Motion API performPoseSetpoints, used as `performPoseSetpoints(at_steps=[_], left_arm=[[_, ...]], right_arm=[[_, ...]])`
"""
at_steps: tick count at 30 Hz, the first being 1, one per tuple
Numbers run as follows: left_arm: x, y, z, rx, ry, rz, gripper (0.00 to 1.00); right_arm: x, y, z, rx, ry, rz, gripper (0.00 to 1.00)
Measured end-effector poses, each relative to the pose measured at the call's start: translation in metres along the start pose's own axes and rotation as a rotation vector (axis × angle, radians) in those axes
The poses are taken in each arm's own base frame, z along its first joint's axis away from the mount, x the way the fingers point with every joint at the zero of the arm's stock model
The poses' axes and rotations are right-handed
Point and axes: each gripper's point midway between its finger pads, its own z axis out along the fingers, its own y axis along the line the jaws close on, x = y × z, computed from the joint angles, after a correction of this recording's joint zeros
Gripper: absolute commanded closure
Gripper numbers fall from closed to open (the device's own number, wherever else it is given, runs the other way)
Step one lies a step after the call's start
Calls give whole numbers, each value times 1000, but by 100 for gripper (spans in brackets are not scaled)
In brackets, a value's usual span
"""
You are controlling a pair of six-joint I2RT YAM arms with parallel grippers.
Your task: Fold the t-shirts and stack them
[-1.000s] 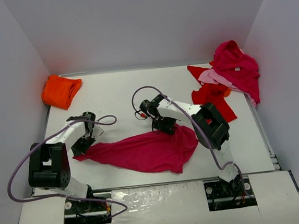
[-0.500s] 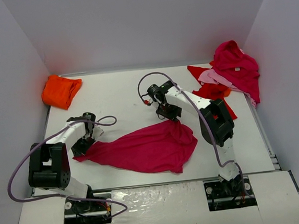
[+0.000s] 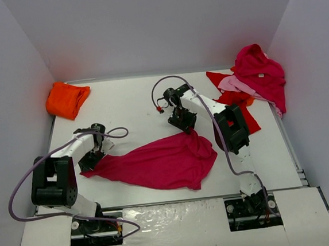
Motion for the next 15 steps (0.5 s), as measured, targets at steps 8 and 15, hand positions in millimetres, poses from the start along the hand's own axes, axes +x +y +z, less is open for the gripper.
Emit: performPoseSetpoints(at_steps=[8, 15], left_arm=[[5, -4, 3, 5, 17, 7, 100], [4, 0, 3, -18, 14, -2, 100]], right_arm=[[-8, 7, 29, -59, 44, -9, 92], [-11, 3, 28, -41, 34, -6, 100]])
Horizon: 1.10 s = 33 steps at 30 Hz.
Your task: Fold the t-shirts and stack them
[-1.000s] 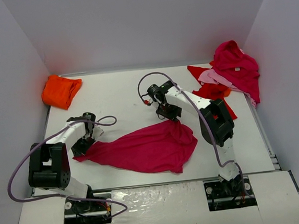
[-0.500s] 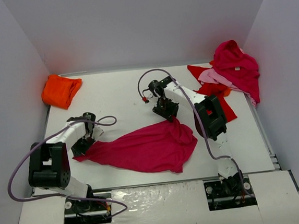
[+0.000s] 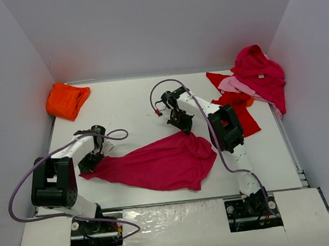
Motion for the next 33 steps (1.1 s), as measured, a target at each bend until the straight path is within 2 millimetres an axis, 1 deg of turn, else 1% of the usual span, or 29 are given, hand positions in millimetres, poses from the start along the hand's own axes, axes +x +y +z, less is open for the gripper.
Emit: performPoseSetpoints(at_steps=[2, 4, 6, 7, 8, 9, 11, 13, 14, 15, 17, 19, 21, 23, 25, 27, 28, 30, 32, 33], left_arm=[[-1, 2, -2, -6, -11, -6, 100], [-9, 10, -12, -20, -37, -20, 100], [-23, 27, -30, -42, -80, -42, 100], [-31, 35, -39, -55, -104, -53, 100], [-47, 54, -58, -91, -163, -83, 100], [-62, 72, -77, -126, -221, -111, 100], [-84, 101, -108, -181, -307, -155, 100], [-101, 126, -138, -236, -382, -195, 100], [-108, 137, -151, -258, -411, -210, 100], [-116, 148, -165, -281, -443, -227, 100], [-127, 163, -185, -313, -492, -250, 100], [-137, 175, -200, -330, -522, -265, 100], [-147, 188, -214, -353, -552, -287, 100], [-154, 197, -224, -372, -580, -317, 100], [-155, 201, -232, -380, -601, -341, 100], [-151, 200, -241, -389, -626, -354, 100], [-146, 197, -246, -395, -640, -357, 100], [-132, 190, -258, -410, -674, -359, 100], [-108, 178, -277, -428, -721, -347, 100], [-95, 175, -290, -443, -758, -350, 100]], right_arm=[[2, -5, -1, 26, 9, -3, 100], [4, -12, -4, 60, 14, -3, 100], [3, -26, -13, 115, 9, 0, 100], [0, -36, -21, 151, -1, 6, 100], [-5, -50, -32, 194, -26, 19, 100], [-9, -64, -44, 238, -53, 33, 100], [-16, -96, -77, 341, -133, 78, 100], [-14, -126, -115, 437, -213, 132, 100], [-11, -138, -134, 475, -255, 158, 100], [-8, -147, -153, 508, -298, 182, 100], [-2, -162, -187, 556, -383, 219, 100], [0, -172, -216, 610, -469, 254, 100], [-2, -179, -240, 662, -546, 283, 100], [-4, -183, -257, 699, -614, 307, 100], [-6, -184, -267, 718, -665, 325, 100], [-4, -181, -275, 719, -709, 333, 100], [-2, -176, -277, 705, -734, 330, 100], [8, -159, -285, 660, -787, 308, 100], [20, -137, -303, 609, -866, 276, 100], [27, -126, -319, 591, -919, 259, 100]])
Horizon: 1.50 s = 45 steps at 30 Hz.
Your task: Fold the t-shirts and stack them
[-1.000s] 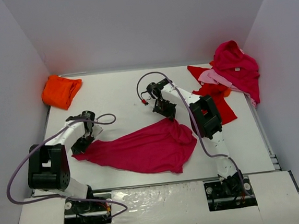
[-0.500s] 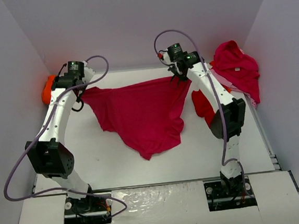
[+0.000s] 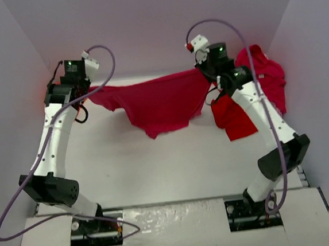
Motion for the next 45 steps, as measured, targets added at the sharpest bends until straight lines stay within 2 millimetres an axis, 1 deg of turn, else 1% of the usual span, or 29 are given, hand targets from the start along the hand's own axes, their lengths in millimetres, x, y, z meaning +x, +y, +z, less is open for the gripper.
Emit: performPoseSetpoints(at_steps=[2, 3, 4, 6, 8, 10, 12, 13, 15, 17, 21, 23, 25, 27, 28, 30, 32, 35, 39, 41, 45], left_arm=[[1, 16, -38, -28, -81, -21, 100], [0, 29, -62, -49, -135, -41, 100], [2, 40, -85, -69, -182, -59, 100], [10, 61, -132, -104, -275, -92, 100], [20, 81, -181, -136, -383, -131, 100], [30, 93, -221, -159, -470, -162, 100], [38, 103, -256, -188, -554, -194, 100], [41, 107, -268, -202, -587, -207, 100], [43, 107, -271, -204, -591, -209, 100], [39, 102, -255, -187, -549, -195, 100], [21, 83, -192, -110, -404, -135, 100], [14, 74, -164, -80, -341, -110, 100], [10, 61, -133, -47, -273, -80, 100], [12, 51, -114, -22, -221, -56, 100], [14, 49, -110, -17, -208, -51, 100], [17, 47, -110, -15, -203, -49, 100], [19, 52, -123, -30, -229, -60, 100], [25, 60, -147, -52, -280, -78, 100], [34, 67, -182, -63, -350, -96, 100], [36, 70, -195, -59, -379, -99, 100], [42, 74, -221, -56, -426, -106, 100]], right_arm=[[-19, -3, -40, -37, -107, 16, 100], [-34, -3, -66, -71, -184, 19, 100], [-42, -4, -90, -98, -242, 20, 100], [-56, -2, -142, -158, -358, 8, 100], [-62, -1, -184, -198, -451, -13, 100], [-65, 0, -218, -221, -523, -28, 100], [-65, 4, -233, -247, -558, -46, 100], [-63, 8, -233, -263, -560, -52, 100], [-54, 17, -217, -297, -520, -61, 100], [-40, 29, -191, -335, -447, -57, 100], [-12, 47, -135, -391, -290, -42, 100], [-1, 51, -117, -397, -227, -35, 100], [3, 49, -111, -385, -205, -33, 100], [1, 45, -113, -367, -207, -33, 100], [-2, 42, -115, -359, -216, -34, 100], [-9, 37, -122, -343, -240, -35, 100], [-12, 34, -132, -330, -265, -38, 100], [-17, 29, -151, -317, -311, -44, 100], [-21, 26, -186, -305, -390, -57, 100], [-20, 25, -201, -303, -421, -63, 100], [-15, 26, -222, -309, -455, -70, 100]])
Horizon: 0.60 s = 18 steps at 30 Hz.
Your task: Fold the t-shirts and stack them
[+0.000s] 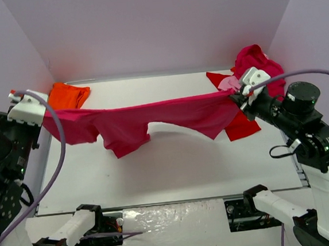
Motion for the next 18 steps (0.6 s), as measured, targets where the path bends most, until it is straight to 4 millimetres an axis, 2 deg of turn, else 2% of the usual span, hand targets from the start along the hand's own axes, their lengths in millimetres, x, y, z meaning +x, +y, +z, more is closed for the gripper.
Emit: performPoseSetpoints(at_steps=[7, 11, 14, 18], left_arm=[[-12, 10, -36, 3, -68, -13, 100], [-22, 17, -46, -2, -103, -20, 100], [-31, 21, -40, -3, -105, -14, 100], [-38, 18, -13, 18, -65, 22, 100]], right_arm=[[2, 14, -17, -47, 8, 1, 100], [-2, 18, -24, -67, 13, 1, 100], [-9, 15, -26, -67, 9, -5, 100], [-12, 12, -18, -76, 18, -12, 100]])
